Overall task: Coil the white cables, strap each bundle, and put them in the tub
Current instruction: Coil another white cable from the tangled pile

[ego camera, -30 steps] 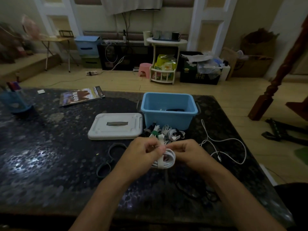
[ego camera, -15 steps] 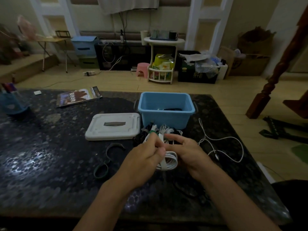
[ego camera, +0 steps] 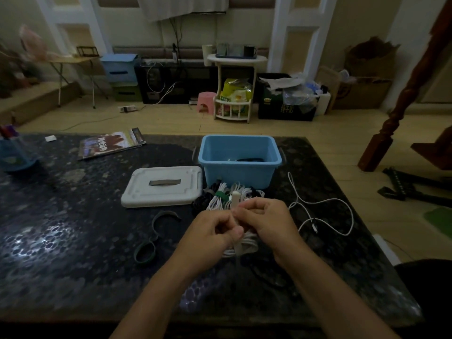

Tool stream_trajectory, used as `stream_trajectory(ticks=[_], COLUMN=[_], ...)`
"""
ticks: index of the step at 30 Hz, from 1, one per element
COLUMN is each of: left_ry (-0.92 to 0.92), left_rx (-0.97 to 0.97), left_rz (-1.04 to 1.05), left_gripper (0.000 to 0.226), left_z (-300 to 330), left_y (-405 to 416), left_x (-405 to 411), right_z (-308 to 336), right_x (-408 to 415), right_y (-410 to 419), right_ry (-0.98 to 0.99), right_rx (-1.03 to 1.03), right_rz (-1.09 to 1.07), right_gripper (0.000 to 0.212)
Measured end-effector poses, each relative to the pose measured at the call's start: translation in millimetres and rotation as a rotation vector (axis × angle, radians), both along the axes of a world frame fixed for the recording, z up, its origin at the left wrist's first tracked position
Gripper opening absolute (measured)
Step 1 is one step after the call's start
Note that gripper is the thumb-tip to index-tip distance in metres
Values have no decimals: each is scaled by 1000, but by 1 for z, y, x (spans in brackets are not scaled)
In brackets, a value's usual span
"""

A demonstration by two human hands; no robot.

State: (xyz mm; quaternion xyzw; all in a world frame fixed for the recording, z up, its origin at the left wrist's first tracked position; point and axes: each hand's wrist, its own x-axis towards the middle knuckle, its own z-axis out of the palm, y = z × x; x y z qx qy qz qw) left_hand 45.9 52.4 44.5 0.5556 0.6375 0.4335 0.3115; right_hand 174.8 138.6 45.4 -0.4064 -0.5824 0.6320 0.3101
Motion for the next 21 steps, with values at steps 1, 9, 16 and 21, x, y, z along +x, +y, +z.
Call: stream_trajectory(ticks=[1, 9, 16, 21], left_ry=[-11, -305, -324, -424], left_rx=[-6, -75, -151, -152], left_rz=[18, 189, 216, 279], left_gripper=[27, 10, 9, 45], left_z=[-1, 2, 1, 3], left_y=[2, -1, -4, -2], left_x=[0, -5, -8, -8], right_z=[0, 4, -1, -2], right_x=[-1, -4, -7, -9], right_y=[-1, -6, -9, -13], right_ry=[4, 46, 21, -7], right_rx=[35, 147, 262, 357], right_rz=[-12, -53, -47, -27], right_gripper=[4, 8, 9, 11])
